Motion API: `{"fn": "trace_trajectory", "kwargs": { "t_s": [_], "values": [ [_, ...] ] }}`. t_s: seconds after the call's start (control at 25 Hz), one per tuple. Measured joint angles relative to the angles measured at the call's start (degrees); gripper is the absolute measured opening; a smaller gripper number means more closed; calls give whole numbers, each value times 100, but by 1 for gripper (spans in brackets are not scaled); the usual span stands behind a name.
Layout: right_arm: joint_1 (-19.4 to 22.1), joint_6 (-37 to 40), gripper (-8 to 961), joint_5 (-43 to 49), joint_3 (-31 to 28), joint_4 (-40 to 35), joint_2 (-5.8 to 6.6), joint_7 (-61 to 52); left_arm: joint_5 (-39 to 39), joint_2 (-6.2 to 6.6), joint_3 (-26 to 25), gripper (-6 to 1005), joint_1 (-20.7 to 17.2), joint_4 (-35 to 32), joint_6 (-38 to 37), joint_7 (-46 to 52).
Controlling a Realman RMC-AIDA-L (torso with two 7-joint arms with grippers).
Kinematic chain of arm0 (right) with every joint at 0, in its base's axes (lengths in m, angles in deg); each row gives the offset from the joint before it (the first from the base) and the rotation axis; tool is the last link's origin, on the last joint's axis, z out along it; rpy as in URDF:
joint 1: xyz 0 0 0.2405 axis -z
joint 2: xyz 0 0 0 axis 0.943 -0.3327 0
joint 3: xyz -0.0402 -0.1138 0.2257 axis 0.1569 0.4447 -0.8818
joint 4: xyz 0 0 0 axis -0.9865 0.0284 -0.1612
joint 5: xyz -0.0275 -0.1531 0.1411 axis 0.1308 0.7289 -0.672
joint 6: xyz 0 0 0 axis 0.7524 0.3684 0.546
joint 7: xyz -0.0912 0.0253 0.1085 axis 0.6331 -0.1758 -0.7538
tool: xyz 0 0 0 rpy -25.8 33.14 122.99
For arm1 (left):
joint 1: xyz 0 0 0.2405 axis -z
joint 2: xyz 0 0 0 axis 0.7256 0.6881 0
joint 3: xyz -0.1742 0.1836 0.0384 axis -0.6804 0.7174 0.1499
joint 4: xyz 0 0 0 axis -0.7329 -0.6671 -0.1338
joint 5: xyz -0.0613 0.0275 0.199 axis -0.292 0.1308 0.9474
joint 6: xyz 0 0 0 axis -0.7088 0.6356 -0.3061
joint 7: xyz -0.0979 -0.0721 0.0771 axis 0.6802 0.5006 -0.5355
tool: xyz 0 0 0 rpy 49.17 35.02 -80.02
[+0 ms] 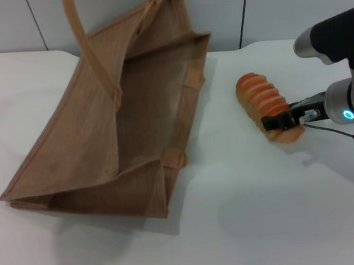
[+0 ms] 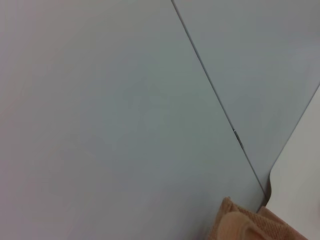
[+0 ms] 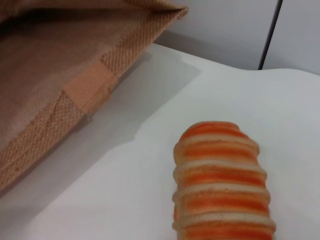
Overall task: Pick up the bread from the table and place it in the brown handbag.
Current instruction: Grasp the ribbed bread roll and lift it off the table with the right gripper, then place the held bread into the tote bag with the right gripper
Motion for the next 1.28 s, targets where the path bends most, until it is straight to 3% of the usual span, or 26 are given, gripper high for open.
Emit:
{"fn": "trace_trajectory", "kwargs": {
  "t_s": [0.64,1.28],
  "values": [
    [10,-178,578,8,-92,-205,9,3,149,-75,9,125,-8,-2,-21,-32],
    [526,-1200,472,87,-88,-2471,4,27,148,-133,279,123,53,-6,-166,-18]
  ]
}}
